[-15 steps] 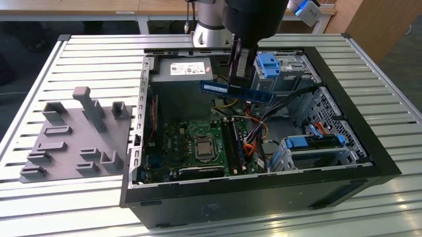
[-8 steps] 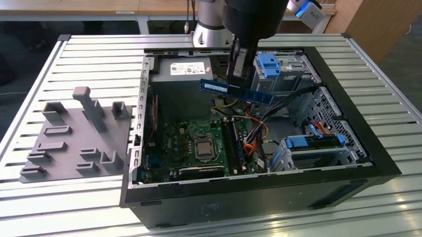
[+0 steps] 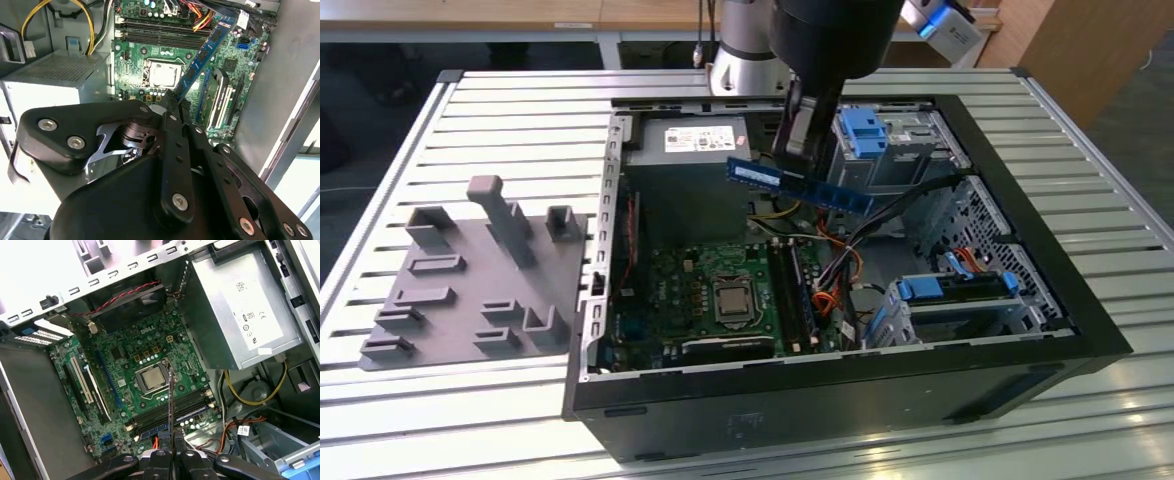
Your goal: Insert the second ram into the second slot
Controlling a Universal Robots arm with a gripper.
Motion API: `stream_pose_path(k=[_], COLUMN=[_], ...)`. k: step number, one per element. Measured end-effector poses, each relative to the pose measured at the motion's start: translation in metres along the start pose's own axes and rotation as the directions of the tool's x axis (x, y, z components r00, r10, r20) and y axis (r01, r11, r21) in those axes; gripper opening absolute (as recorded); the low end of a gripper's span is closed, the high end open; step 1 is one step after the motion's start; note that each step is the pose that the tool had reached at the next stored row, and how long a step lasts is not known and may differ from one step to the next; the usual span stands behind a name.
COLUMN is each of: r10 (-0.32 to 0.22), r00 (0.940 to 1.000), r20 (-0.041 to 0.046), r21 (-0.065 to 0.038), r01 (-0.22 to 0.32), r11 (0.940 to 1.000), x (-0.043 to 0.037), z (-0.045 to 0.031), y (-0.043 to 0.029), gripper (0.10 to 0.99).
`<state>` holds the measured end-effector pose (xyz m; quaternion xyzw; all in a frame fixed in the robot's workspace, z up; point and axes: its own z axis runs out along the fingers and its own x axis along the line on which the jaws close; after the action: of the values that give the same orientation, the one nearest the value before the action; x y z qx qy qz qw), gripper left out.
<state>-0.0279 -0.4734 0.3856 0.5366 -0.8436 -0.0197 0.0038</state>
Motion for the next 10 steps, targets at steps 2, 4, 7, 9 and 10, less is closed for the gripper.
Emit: stream_pose_path(k=[2,4,7,9,10], r10=[0.015,0.031,0.054,0.068,0.075], r00=[0.9999,0.9995,0.9985,0.9977,0.9972], r20=[0.0002,0.0004,0.001,0.0011,0.0013], r21=[0.0,0.001,0.001,0.002,0.002], r01=[-0.015,-0.031,-0.054,-0.068,-0.075], r11=[0.9999,0.9995,0.9985,0.9977,0.9972], x=[0.0,0.0,0.0,0.0,0.0], z=[0.0,0.0001,0.0001,0.0001,0.0001], y=[0.0,0.0,0.0,0.0,0.0], gripper=[0.137,0.137,0.137,0.137,0.137])
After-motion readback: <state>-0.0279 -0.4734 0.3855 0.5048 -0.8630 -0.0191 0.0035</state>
